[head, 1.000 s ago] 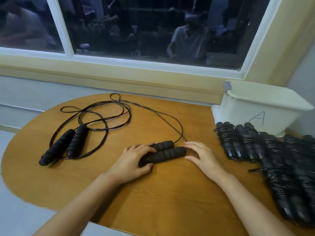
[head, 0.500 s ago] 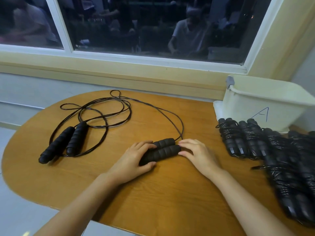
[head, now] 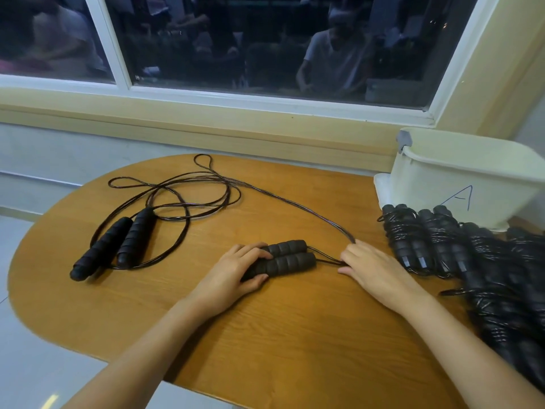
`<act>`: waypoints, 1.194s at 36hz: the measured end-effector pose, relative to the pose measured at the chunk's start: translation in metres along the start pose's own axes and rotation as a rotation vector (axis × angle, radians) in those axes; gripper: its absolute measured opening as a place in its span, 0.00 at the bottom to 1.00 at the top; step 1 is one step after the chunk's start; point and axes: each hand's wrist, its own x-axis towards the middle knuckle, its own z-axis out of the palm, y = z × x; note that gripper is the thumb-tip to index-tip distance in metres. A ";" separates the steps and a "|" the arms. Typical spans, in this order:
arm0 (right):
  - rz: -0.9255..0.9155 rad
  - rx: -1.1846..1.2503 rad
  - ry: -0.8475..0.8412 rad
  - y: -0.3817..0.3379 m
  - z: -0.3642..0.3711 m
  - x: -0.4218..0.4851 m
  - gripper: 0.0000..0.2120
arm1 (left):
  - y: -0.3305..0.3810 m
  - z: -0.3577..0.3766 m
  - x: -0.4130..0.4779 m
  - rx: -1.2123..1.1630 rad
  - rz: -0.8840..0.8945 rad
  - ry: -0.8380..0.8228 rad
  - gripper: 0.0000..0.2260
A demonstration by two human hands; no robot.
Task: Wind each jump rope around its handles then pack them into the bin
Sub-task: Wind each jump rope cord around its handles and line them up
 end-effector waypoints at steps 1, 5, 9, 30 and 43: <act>-0.009 -0.055 0.052 0.000 0.000 -0.005 0.14 | 0.000 0.001 0.000 0.001 -0.004 0.006 0.17; 0.049 -0.223 0.247 0.000 0.009 -0.025 0.15 | 0.004 0.004 -0.001 -0.011 -0.028 0.044 0.17; 0.095 -0.226 0.312 -0.008 0.014 -0.037 0.15 | 0.008 0.009 -0.001 -0.051 -0.024 0.046 0.16; 0.240 0.221 0.190 -0.037 0.014 0.000 0.21 | 0.006 0.003 -0.001 -0.050 -0.059 -0.046 0.29; 0.158 0.313 0.537 -0.042 0.032 0.005 0.08 | 0.002 -0.002 -0.004 -0.124 -0.020 -0.106 0.27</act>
